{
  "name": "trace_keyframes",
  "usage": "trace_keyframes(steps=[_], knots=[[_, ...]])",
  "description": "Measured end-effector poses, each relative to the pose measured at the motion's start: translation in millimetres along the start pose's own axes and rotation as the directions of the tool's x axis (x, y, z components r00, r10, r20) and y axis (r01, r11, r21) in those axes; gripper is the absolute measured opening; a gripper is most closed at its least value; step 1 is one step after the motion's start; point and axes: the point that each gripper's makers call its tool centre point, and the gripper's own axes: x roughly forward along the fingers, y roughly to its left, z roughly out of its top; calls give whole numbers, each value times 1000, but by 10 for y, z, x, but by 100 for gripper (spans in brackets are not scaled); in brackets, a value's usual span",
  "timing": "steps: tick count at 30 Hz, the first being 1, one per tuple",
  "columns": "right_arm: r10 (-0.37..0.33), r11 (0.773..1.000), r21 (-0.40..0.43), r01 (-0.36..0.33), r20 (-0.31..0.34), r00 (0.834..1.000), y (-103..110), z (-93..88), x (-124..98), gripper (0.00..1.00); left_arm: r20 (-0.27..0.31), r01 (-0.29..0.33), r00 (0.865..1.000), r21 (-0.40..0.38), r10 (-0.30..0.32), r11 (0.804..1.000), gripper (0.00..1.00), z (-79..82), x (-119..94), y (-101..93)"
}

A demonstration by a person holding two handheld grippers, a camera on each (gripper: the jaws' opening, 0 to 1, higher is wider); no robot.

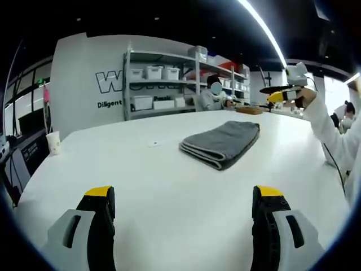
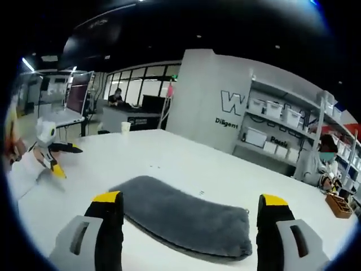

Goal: Open the folded towel by lifting each exposed corner and separating the folded layers until the towel lies flat within the target outline without major curled edges

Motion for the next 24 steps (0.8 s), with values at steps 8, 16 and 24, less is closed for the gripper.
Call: trace_keyframes(steps=[8,16,24], knots=[[137,985,-104,-138,-21,990,762,-94,386,99,5,1,1000,4,-1,1000,100,24,-1,0],[209,945,-248,-211,-33,977,1475,-328,783,92,11,6,1000,5,-6,1000,100,42,-1,-4],[161,913,-381,-143,14,987,1596,-492,1045,72,16,15,1000,7,-15,1000,100,51,-4,-57]])
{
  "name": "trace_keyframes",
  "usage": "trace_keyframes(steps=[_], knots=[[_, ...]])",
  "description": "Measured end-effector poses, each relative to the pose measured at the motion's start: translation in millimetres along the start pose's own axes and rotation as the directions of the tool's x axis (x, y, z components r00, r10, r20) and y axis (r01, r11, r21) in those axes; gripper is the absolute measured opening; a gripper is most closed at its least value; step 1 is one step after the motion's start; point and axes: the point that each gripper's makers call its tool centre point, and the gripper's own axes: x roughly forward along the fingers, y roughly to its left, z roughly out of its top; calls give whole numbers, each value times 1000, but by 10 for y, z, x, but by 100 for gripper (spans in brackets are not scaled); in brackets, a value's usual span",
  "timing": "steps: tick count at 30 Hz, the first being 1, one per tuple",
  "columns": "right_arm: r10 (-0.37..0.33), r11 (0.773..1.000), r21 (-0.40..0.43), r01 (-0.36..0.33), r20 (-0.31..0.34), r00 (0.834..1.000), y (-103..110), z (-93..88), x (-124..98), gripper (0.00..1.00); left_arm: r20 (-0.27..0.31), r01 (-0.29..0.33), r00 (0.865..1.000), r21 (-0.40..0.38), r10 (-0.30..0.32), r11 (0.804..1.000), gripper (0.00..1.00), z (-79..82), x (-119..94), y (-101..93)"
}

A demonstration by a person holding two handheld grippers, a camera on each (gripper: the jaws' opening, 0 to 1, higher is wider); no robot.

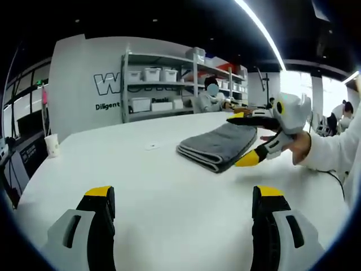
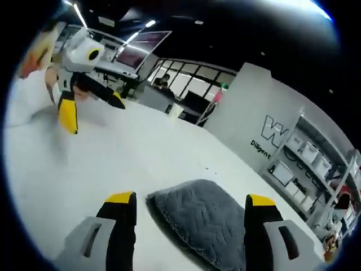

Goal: Open the folded towel by lifting each exposed corner and separating the folded layers until the towel lies flat within the target outline without major curled edges

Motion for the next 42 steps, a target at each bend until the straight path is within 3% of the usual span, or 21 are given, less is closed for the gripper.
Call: trace_keyframes(steps=[4,13,15,20,27,37,42], knots=[[-45,999,-28,46,33,998,-13,-29,49,60,4,0,1000,1,0,1000,100,13,-7,0],[-60,992,-114,61,15,998,74,-125,132,46,8,2,1000,0,-2,1000,100,23,-3,-4],[-70,990,-122,75,42,997,63,-89,149,41,8,1,1000,0,-1,1000,100,24,-3,1],[-56,982,-176,66,65,996,119,-72,131,27,8,1,1000,0,-1,1000,100,27,2,9],[-27,983,-179,41,78,997,160,-56,112,5,7,1,1000,-1,-1,1000,100,21,-5,-12],[1,991,-134,10,79,997,190,-68,119,0,10,1,1000,-1,-1,1000,100,30,-9,-19],[27,987,-160,-16,68,997,240,-89,134,0,10,3,1000,-2,-3,1000,100,31,-5,-17]])
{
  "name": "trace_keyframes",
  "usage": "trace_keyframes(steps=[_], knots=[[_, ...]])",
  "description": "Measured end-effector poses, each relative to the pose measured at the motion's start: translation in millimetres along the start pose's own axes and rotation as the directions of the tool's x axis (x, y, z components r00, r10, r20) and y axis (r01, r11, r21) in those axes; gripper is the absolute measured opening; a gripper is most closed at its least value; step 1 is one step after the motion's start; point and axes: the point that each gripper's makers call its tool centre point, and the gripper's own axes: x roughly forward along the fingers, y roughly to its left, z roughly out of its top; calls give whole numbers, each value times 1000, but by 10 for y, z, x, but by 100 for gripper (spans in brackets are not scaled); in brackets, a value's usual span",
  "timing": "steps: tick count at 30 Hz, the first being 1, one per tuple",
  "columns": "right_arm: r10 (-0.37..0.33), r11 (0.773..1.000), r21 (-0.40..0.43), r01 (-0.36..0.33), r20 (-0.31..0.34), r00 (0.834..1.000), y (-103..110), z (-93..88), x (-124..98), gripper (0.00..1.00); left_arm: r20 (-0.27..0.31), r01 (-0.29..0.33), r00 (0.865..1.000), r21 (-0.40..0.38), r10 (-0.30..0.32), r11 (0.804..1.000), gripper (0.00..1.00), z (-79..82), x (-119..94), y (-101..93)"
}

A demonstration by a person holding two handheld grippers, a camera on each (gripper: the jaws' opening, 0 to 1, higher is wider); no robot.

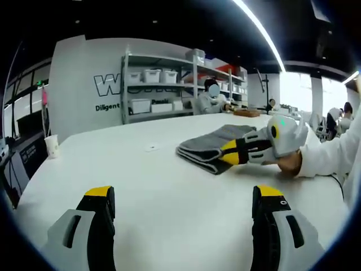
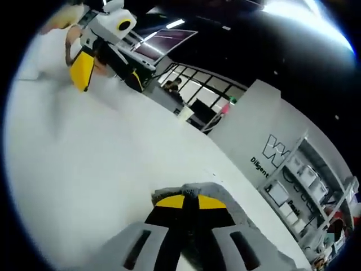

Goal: Open the folded towel by lifting each exposed corner and separating the folded layers until the towel lies flat within the target outline without major curled edges

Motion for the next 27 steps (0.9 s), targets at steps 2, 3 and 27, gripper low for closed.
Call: trace_keyframes(steps=[2,3,27], knots=[[5,1000,3,-5,0,1000,9,0,4,0,1,1,1000,0,-1,1000,100,2,-2,-5],[6,1000,10,-6,2,1000,8,-2,4,0,1,0,1000,1,0,1000,100,1,-3,-2],[25,997,74,-26,8,1000,24,-23,21,0,9,-5,1000,-3,5,1000,100,16,-26,19]])
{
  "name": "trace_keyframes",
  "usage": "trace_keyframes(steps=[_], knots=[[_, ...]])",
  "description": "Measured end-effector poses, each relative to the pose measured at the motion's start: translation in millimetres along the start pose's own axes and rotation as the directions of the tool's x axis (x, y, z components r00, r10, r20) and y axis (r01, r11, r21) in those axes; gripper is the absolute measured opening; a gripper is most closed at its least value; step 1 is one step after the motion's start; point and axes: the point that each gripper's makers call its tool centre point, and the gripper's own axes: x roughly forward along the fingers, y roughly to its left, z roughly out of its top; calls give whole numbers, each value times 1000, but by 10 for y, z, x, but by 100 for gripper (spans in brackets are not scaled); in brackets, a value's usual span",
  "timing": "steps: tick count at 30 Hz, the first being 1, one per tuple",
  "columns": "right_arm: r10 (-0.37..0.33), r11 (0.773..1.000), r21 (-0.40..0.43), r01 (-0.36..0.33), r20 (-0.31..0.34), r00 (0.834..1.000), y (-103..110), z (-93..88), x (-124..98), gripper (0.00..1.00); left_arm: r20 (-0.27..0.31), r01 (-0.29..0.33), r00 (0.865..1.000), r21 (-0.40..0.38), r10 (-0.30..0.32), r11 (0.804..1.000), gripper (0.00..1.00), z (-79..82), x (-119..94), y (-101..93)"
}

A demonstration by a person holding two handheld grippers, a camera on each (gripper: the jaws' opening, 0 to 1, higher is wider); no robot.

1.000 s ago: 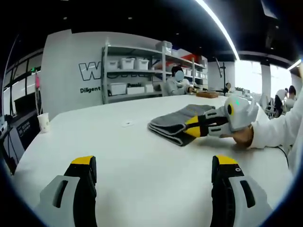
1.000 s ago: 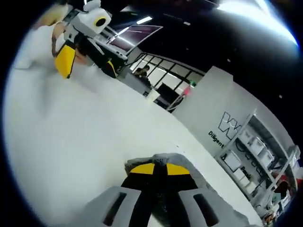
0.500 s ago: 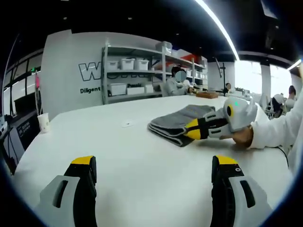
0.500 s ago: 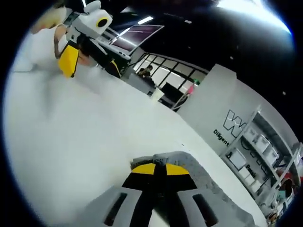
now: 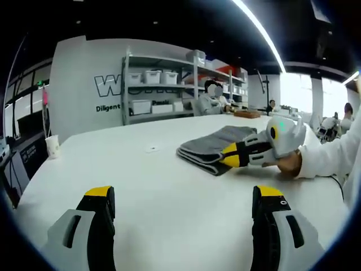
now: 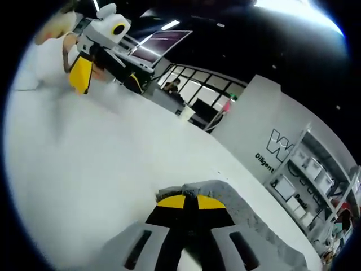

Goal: Open the folded towel by lifting each exposed corner and separating the folded layers until the towel lies flat within the target outline without major curled edges

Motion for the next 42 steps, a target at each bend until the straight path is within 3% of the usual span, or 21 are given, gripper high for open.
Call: trace_keyframes(steps=[19,31,42], knots=[[3,1000,9,-3,4,1000,13,5,-20,0,1,-3,1000,-4,3,1000,100,0,0,26],[5,998,58,-7,26,1000,-36,26,-46,0,2,0,1000,-3,0,1000,100,0,-1,14],[-77,989,133,68,66,995,-384,45,-189,0,0,2,1000,-5,-2,1000,100,-10,6,33]])
